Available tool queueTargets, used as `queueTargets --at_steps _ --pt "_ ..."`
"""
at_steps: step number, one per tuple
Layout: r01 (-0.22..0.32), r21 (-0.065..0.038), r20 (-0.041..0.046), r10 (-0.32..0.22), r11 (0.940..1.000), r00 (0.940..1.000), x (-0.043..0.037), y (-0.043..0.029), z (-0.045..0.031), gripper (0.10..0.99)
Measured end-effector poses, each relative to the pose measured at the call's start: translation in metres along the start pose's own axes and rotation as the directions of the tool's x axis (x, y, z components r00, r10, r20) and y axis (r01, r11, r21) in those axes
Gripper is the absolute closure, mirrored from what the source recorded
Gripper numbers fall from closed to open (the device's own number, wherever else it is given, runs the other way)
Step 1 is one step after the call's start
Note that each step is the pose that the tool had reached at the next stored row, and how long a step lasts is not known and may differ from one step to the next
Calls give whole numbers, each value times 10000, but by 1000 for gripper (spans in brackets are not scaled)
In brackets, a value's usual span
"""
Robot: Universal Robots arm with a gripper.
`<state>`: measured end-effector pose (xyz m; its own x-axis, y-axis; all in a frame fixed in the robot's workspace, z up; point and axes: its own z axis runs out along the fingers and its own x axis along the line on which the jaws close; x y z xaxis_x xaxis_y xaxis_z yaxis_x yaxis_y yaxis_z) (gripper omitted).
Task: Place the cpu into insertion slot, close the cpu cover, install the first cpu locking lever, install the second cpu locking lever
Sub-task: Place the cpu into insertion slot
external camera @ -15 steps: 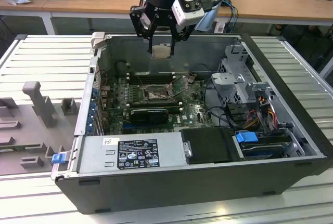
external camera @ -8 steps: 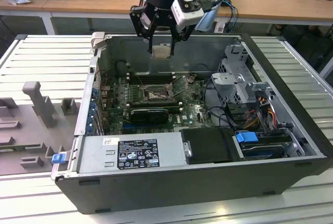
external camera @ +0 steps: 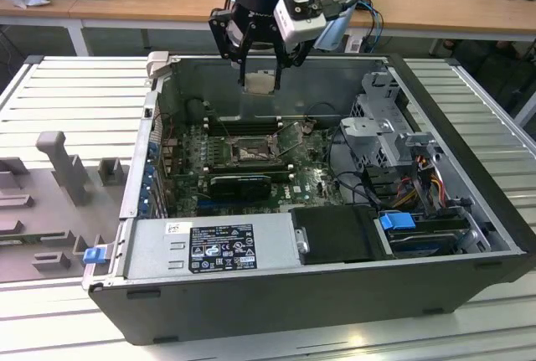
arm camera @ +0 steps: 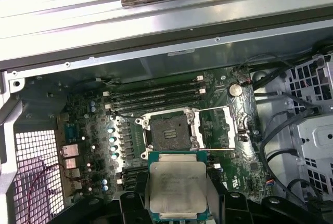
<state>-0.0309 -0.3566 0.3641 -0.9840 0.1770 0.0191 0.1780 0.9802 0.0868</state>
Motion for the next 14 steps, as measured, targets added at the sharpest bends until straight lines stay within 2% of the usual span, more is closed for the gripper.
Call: queueTargets --at_steps 4,9,11,14 --pt "-254 -5 22 254 9997 9997 0 0 1 557" --pt "-905 -21 78 905 9959 9959 0 0 4 557" --pt "-1190 -28 102 1190 9929 9928 0 -1 6 557" --pt "-1769 -49 151 1770 9842 9841 0 -1 8 557"
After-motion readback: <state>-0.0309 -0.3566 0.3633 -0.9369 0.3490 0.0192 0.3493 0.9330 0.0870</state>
